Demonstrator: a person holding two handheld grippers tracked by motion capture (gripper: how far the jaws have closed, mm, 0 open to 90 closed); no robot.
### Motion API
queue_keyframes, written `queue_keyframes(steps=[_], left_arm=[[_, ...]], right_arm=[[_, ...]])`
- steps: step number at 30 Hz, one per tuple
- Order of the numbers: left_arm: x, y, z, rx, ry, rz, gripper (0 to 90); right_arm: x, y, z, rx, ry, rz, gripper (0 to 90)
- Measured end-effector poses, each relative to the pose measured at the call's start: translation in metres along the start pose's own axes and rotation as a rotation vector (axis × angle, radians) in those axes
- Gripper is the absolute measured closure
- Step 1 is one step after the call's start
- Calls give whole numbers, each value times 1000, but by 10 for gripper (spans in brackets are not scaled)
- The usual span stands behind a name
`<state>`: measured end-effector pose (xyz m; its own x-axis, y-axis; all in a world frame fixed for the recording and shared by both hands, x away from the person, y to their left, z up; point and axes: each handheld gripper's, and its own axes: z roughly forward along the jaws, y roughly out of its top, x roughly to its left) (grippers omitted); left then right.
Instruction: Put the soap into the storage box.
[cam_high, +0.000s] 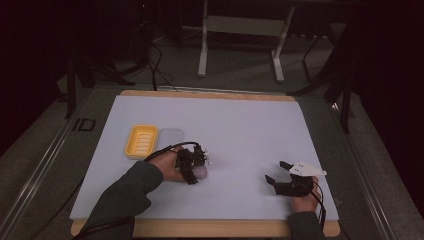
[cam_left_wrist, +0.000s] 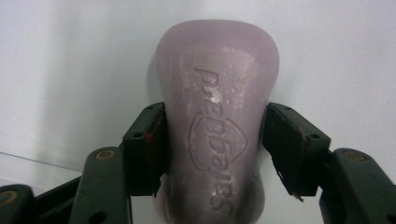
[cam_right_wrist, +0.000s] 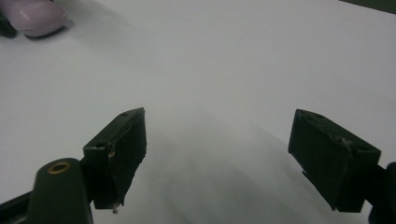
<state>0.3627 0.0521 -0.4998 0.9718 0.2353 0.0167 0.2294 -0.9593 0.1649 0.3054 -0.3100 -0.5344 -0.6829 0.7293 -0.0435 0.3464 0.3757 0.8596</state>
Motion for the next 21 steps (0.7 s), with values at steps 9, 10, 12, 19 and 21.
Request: queue_keyframes(steps=[9, 10, 12, 19, 21], left_arm=[[2, 5, 0, 54, -15, -19, 473], [4, 8, 0, 73, -19, -28, 480], [3, 12, 0, 104, -16, -29, 483], [1, 20, 1, 159, -3, -56, 490], [1, 20, 1, 164, 1, -61, 490]], right_arm=[[0, 0, 0, 1, 0, 0, 189], [0, 0, 0, 2, 0, 0, 189], [0, 0, 0, 2, 0, 0, 189], [0, 0, 0, 1, 0, 0, 189], [0, 0, 0, 0, 0, 0, 189]])
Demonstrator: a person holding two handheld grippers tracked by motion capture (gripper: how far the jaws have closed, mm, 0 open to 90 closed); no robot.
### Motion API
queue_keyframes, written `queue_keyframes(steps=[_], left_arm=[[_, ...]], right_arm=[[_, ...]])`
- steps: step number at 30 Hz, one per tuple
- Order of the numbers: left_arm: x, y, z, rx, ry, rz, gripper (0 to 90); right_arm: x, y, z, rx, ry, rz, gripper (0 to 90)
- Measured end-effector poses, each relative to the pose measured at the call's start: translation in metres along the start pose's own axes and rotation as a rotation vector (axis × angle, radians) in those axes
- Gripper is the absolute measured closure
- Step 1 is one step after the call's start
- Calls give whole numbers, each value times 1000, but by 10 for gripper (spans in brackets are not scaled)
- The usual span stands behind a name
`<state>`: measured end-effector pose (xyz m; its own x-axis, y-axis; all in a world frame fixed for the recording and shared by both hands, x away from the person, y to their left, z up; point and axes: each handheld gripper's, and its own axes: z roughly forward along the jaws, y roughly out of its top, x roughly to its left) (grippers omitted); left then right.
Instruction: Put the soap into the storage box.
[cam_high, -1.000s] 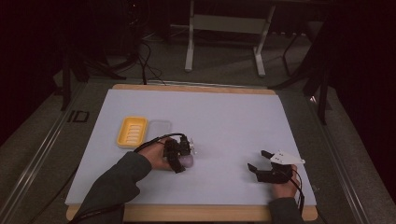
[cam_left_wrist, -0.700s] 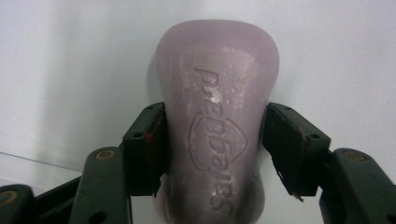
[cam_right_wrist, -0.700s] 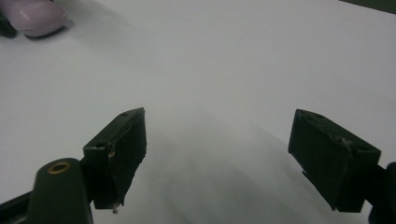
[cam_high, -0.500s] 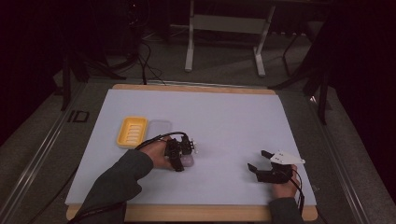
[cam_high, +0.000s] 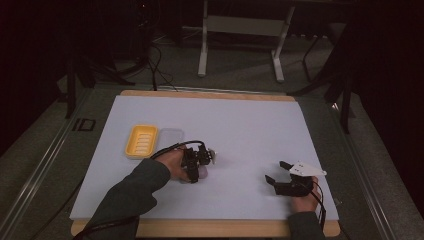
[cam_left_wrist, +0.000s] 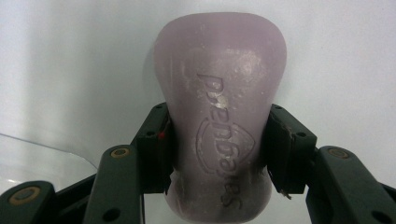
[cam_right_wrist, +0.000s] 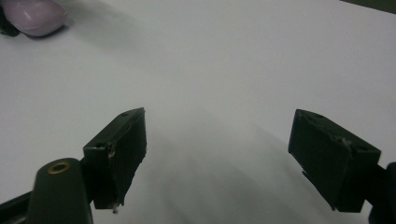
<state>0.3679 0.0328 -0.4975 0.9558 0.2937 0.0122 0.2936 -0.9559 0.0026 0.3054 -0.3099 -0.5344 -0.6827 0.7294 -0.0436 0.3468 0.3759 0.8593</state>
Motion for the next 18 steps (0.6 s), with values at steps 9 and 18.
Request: queue_keyframes(steps=[9, 18], left_arm=[[0, 0, 0, 11, 0, -58, 493], [3, -3, -1, -4, -3, -75, 494]], right_arm=[[0, 0, 0, -1, 0, 0, 189], [0, 0, 0, -1, -1, 0, 189]])
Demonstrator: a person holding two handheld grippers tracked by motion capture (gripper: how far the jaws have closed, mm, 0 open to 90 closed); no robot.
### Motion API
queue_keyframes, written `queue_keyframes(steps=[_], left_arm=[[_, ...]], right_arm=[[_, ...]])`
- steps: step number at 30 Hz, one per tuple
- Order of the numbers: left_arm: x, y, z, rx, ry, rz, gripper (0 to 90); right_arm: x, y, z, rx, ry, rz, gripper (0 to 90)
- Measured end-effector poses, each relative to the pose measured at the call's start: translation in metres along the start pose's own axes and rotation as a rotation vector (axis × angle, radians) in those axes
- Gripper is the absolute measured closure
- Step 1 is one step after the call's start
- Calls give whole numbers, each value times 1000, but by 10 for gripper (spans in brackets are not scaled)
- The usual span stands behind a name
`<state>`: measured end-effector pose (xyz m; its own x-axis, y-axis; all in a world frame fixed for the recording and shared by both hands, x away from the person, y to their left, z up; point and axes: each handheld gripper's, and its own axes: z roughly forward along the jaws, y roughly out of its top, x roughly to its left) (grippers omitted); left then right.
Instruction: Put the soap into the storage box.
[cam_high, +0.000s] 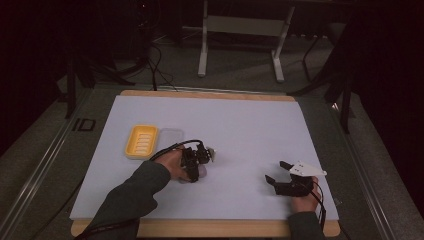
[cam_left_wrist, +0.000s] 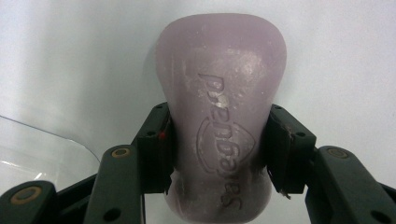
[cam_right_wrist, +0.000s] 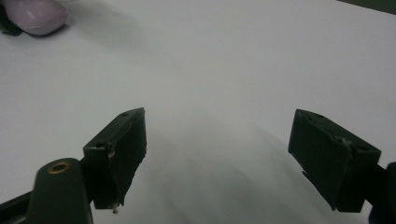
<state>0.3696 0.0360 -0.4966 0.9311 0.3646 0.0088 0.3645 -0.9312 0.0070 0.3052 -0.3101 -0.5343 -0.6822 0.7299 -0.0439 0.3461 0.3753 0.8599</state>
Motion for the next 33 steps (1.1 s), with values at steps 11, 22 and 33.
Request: queue_keyframes(steps=[11, 22, 33], left_arm=[[11, -7, -9, -31, -1, -83, 495], [23, -15, -12, -36, -5, -177, 495], [34, -24, -16, -63, -16, -250, 496]], right_arm=[[0, 0, 0, 1, -1, -2, 189], [0, 0, 0, 1, -2, 0, 189], [0, 0, 0, 0, -2, 0, 189]])
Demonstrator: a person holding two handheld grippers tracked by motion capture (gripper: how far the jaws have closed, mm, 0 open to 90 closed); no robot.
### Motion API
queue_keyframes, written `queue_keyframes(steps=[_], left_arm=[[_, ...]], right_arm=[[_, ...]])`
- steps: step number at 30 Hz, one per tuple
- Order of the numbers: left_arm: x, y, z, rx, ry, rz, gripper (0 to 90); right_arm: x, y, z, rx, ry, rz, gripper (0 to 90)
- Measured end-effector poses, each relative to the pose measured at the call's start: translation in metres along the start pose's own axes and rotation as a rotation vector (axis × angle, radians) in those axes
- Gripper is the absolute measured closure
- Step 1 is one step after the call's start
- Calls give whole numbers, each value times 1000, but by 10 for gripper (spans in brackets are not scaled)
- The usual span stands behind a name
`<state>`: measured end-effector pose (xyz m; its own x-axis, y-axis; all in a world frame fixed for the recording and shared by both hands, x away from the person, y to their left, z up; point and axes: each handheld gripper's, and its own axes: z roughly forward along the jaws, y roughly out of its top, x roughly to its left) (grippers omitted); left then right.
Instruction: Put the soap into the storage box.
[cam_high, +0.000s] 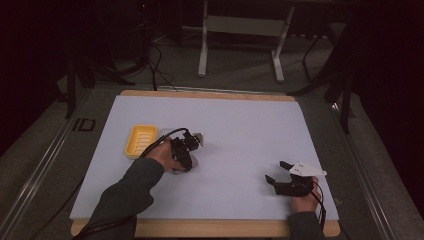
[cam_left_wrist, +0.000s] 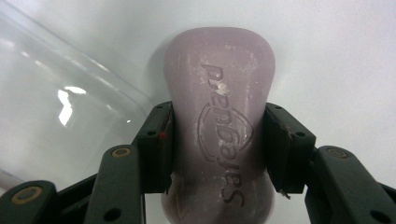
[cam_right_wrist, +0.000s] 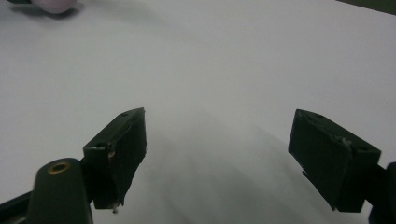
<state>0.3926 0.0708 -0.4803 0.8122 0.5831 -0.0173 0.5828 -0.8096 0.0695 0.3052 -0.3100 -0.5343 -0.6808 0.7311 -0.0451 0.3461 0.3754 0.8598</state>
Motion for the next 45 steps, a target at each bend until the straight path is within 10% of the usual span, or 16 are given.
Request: queue_keyframes(steps=[13, 45], left_arm=[[15, -2, -8, -41, -1, -94, 496], [35, -9, -25, -70, 11, -168, 496]], right_arm=[[0, 0, 0, -1, 0, 1, 189], [0, 0, 0, -2, 0, 2, 189]])
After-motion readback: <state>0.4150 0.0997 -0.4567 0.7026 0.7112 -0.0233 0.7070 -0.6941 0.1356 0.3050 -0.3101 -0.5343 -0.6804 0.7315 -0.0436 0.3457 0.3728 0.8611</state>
